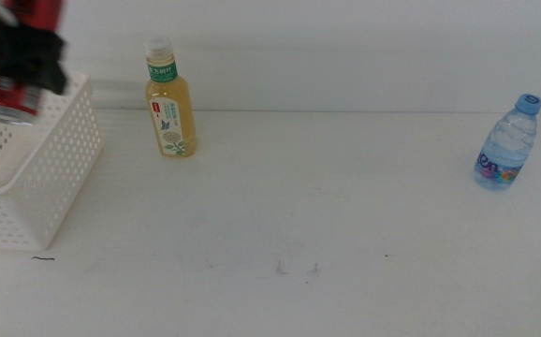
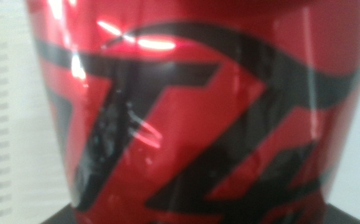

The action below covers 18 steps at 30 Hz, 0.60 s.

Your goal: Use arms to grab the bottles and put them into the dustbin to the left of the table.

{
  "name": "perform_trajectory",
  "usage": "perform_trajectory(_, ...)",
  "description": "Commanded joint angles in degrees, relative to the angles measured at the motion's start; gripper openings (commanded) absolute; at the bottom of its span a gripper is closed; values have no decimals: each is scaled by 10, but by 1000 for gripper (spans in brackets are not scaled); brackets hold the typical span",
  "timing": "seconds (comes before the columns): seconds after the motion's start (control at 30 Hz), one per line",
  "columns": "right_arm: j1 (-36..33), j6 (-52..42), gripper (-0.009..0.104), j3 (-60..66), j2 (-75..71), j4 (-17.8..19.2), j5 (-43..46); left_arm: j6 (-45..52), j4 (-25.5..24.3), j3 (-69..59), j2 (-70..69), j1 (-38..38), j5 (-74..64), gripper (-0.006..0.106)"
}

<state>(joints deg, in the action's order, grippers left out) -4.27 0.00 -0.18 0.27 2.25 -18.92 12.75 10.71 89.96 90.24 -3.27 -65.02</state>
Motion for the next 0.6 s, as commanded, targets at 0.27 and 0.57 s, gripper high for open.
perform_trajectory(0.27,3,-3,92,2,-3,3,9,108,8,140,178,-142,-49,14)
perform_trajectory(0.57,3,-3,92,2,-3,3,9,130,-33,141,257,-151,-27,14)
